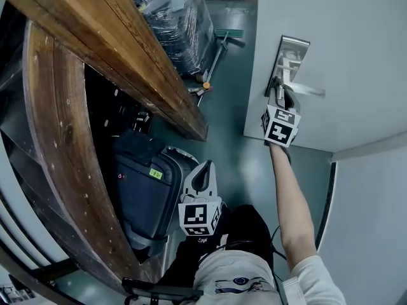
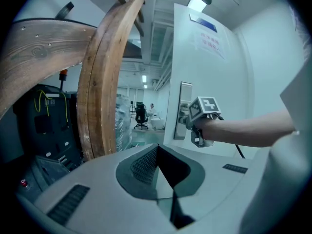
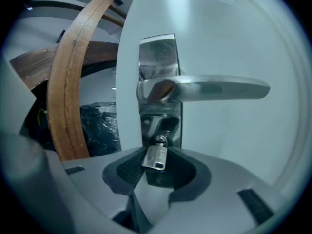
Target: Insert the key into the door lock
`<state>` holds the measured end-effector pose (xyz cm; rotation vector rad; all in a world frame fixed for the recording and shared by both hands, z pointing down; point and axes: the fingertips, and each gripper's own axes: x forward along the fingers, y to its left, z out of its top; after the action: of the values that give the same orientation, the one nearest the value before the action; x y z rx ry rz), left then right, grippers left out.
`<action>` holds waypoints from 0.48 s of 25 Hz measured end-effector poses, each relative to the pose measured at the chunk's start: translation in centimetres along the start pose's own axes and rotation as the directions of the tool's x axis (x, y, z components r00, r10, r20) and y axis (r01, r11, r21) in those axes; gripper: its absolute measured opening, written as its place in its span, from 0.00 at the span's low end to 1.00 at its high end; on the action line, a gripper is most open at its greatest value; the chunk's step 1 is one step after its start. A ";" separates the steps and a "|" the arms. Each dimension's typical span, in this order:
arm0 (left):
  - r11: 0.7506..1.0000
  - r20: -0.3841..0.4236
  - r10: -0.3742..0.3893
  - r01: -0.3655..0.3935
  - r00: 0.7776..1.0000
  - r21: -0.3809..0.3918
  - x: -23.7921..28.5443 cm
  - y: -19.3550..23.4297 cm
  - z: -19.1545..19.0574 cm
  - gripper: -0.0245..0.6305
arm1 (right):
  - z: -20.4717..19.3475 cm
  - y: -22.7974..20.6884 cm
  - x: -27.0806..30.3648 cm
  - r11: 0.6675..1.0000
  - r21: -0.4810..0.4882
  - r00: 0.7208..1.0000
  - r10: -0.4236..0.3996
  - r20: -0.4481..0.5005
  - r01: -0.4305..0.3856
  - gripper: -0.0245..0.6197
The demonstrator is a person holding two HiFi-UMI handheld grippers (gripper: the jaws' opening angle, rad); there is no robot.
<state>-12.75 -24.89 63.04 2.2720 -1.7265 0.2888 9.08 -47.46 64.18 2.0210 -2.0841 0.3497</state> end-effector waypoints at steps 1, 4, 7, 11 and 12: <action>1.000 -0.002 0.002 -0.002 1.000 -0.002 -0.2 0.1 0.2 0.04 | 0.3 0.1 -0.4 1.000 -0.011 0.999 0.029 0.020 -0.029 0.22; 1.000 0.001 -0.008 0.008 1.000 -0.007 -0.7 -0.3 1.9 0.04 | 1.4 1.0 -4.3 0.993 -0.050 0.991 0.110 0.079 -0.106 0.26; 0.999 0.020 -0.039 0.039 0.999 -0.009 -1.5 -1.8 5.1 0.04 | 2.7 2.4 -11.0 0.981 -0.085 0.979 0.180 0.095 -0.172 0.26; 0.995 0.079 -0.100 0.100 0.992 -0.004 -1.2 -4.3 11.4 0.04 | 7.8 2.5 -19.8 0.979 -0.099 0.973 0.189 0.133 -0.177 0.10; 0.994 0.096 -0.112 0.112 0.989 0.000 -1.1 -5.0 13.1 0.04 | 9.2 2.3 -21.7 0.981 -0.081 0.971 0.187 0.148 -0.177 0.05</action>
<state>-8.34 -27.04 49.84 2.4046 -1.6335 0.1541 7.57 -29.78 48.51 1.8781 -2.3487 0.1531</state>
